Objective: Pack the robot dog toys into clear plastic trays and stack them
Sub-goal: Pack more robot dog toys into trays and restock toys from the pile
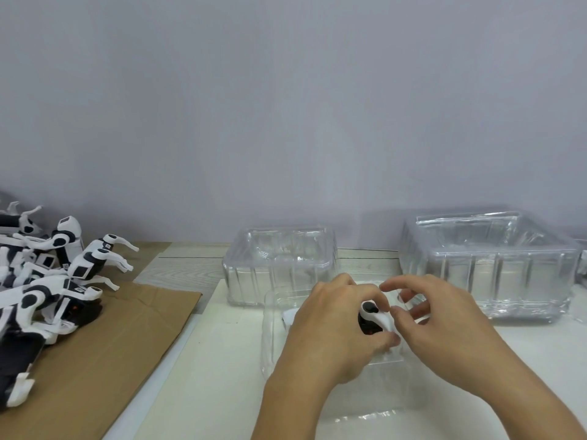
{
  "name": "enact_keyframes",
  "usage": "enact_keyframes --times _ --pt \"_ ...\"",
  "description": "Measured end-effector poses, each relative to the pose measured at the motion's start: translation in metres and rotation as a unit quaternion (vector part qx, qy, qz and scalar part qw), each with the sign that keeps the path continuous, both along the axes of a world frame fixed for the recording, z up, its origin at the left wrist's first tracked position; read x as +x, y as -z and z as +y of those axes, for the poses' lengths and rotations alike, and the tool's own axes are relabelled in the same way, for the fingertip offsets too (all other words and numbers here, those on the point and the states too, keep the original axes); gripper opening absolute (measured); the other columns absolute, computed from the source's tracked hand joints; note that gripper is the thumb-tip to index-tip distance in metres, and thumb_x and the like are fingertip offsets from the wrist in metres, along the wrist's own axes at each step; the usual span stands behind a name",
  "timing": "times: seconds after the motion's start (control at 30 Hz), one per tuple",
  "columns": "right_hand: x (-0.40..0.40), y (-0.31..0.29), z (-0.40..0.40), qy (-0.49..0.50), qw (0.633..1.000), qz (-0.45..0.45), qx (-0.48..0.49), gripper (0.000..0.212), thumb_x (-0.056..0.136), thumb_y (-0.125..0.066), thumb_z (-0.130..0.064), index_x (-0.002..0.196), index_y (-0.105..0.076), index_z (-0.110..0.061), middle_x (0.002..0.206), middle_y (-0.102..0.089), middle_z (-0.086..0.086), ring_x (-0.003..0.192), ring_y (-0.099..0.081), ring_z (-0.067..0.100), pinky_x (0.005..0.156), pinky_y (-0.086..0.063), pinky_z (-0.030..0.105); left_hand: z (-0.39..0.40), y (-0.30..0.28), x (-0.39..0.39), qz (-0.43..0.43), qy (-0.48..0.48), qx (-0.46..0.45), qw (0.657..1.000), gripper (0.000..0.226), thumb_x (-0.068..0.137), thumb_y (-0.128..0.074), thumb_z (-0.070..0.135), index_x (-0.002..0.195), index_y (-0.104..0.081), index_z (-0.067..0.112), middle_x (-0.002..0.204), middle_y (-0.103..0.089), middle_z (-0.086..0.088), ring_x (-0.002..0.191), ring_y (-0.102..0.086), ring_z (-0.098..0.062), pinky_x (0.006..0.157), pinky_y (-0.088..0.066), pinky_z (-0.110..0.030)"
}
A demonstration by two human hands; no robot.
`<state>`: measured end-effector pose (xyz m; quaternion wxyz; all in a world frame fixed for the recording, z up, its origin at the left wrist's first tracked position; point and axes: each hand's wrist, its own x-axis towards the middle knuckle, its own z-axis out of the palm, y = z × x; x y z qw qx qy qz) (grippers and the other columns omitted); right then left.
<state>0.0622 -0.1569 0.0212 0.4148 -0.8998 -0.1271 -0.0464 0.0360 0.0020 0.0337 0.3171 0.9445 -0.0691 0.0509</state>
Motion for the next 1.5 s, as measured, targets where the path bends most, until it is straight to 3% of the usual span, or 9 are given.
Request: enact_keyframes --times 0.23,0.47,0.6,0.73,0.87,1.03,1.2,1.33,1.5 --pt "0.0 0.0 0.001 -0.002 1.0 0.002 0.003 0.028 0.089 -0.066 -0.019 0.099 -0.065 -0.045 0.096 -0.057 -0.014 0.075 -0.063 0.002 0.06 -0.043 0.013 0.004 -0.002 0.001 0.008 -0.033 -0.072 0.997 0.044 0.066 -0.089 0.047 0.101 -0.066 0.033 0.09 -0.056 0.023 0.086 -0.055 0.01 0.07 -0.045 -0.01" --pt "0.0 0.001 0.002 -0.001 1.0 0.002 0.002 0.029 0.089 -0.065 -0.02 0.096 -0.064 -0.048 0.096 -0.056 -0.016 0.076 -0.061 0.0 0.061 -0.041 0.012 0.009 0.001 0.002 0.058 -0.01 -0.099 0.993 0.03 0.083 -0.078 0.043 0.109 -0.068 0.033 0.115 -0.057 0.017 0.099 -0.059 0.001 0.088 -0.049 -0.021" --pt "0.001 0.001 0.004 -0.005 1.0 -0.002 -0.008 0.033 0.09 -0.062 -0.019 0.085 -0.065 -0.052 0.095 -0.056 -0.015 0.079 -0.058 -0.009 0.059 -0.041 0.011 0.009 0.005 0.003 0.01 -0.026 -0.079 0.996 0.016 0.096 -0.064 0.023 0.105 -0.071 0.034 0.111 -0.058 0.02 0.103 -0.054 0.003 0.084 -0.039 -0.011" --pt "-0.002 -0.001 0.006 -0.01 1.0 -0.012 -0.009 0.034 0.09 -0.062 -0.019 0.084 -0.064 -0.052 0.099 -0.053 -0.017 0.087 -0.053 -0.012 0.067 -0.04 0.005 0.011 0.007 0.006 -0.017 -0.035 -0.089 0.995 0.015 0.092 -0.07 0.024 0.099 -0.071 0.037 0.102 -0.058 0.018 0.096 -0.054 0.007 0.076 -0.041 -0.006" --pt "-0.007 -0.002 0.012 -0.015 0.999 -0.03 -0.036 0.021 0.085 -0.061 -0.031 0.086 -0.063 -0.051 0.113 -0.042 -0.021 0.1 -0.047 -0.004 0.081 -0.036 0.02 0.017 0.005 0.007 -0.052 -0.058 -0.118 0.99 0.018 0.088 -0.073 0.024 0.091 -0.068 0.041 0.094 -0.066 0.016 0.098 -0.06 0.001 0.085 -0.048 -0.013" --pt "-0.01 -0.004 0.019 -0.005 0.999 -0.015 -0.05 0.005 0.086 -0.063 -0.05 0.09 -0.065 -0.049 0.119 -0.041 -0.022 0.107 -0.044 -0.002 0.084 -0.036 0.025 0.042 -0.001 0.008 -0.151 -0.159 -0.111 0.969 0.017 0.088 -0.071 0.017 0.081 -0.073 0.032 0.081 -0.069 0.02 0.086 -0.061 0.003 0.073 -0.041 -0.005" --pt "-0.011 -0.007 0.021 0.03 0.998 -0.01 -0.054 0.011 0.085 -0.068 -0.05 0.077 -0.06 -0.053 0.112 -0.043 -0.025 0.102 -0.048 0.0 0.083 -0.043 0.029 0.055 0.002 0.005 -0.114 -0.217 -0.185 0.952 0.023 0.087 -0.07 0.013 0.074 -0.073 0.032 0.078 -0.069 0.023 0.081 -0.061 0.015 0.068 -0.036 0.004" --pt "-0.012 -0.006 0.026 0.064 0.997 -0.012 -0.036 0.013 0.083 -0.07 -0.048 0.074 -0.061 -0.049 0.11 -0.047 -0.024 0.095 -0.052 0.001 0.077 -0.047 0.03 0.058 0.008 0.006 -0.047 -0.218 -0.199 0.954 0.014 0.086 -0.071 0.018 0.089 -0.073 0.031 0.095 -0.07 0.019 0.1 -0.059 0.003 0.07 -0.039 -0.004" --pt "-0.011 -0.005 0.027 0.056 0.998 0.01 -0.014 0.014 0.082 -0.075 -0.042 0.075 -0.064 -0.046 0.113 -0.046 -0.022 0.095 -0.052 0.002 0.082 -0.048 0.033 0.06 0.011 0.009 -0.019 -0.215 -0.203 0.955 0.02 0.086 -0.07 0.014 0.092 -0.069 0.033 0.1 -0.067 0.017 0.103 -0.056 0.003 0.071 -0.036 -0.007"
